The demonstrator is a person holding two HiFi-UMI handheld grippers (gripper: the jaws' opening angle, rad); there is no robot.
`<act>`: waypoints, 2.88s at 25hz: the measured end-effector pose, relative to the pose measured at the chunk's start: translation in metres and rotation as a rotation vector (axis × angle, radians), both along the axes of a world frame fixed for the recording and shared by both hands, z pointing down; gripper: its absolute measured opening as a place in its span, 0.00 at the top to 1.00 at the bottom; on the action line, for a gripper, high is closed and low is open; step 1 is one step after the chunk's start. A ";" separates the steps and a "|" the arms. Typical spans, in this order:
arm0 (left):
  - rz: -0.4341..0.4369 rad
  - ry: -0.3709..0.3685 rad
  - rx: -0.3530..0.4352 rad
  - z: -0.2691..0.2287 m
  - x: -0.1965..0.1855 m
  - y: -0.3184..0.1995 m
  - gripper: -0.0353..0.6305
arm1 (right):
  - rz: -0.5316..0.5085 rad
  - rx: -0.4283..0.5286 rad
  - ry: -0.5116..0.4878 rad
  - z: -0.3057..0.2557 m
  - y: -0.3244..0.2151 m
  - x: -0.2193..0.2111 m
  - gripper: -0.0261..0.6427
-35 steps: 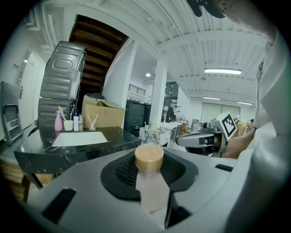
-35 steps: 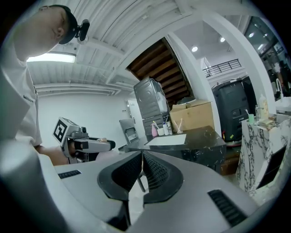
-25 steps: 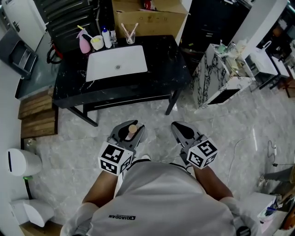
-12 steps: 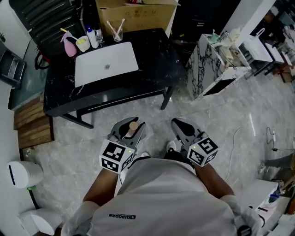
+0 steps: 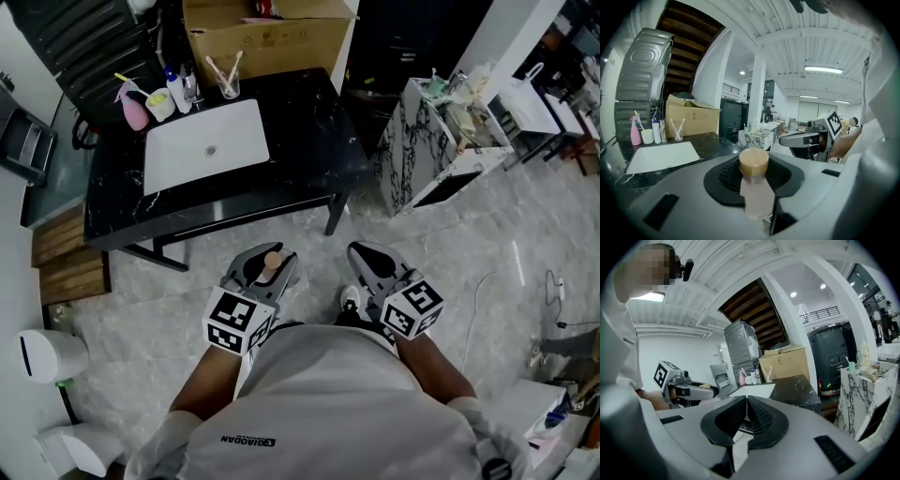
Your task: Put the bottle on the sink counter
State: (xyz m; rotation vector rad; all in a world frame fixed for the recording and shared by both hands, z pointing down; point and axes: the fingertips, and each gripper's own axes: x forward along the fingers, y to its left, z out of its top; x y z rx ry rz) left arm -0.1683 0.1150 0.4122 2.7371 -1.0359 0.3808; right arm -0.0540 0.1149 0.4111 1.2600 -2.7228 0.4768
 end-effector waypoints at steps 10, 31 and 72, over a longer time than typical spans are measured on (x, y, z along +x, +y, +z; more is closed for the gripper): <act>-0.072 -0.004 -0.007 -0.014 0.071 -0.065 0.76 | -0.069 0.020 -0.045 -0.006 -0.076 0.068 0.90; -0.250 -0.054 0.000 -0.028 0.173 -0.135 0.76 | -0.189 -0.008 -0.119 0.001 -0.149 0.185 0.90; 0.020 -0.074 0.036 -0.031 0.123 -0.423 0.76 | -0.012 0.012 -0.042 0.004 -0.388 0.100 0.90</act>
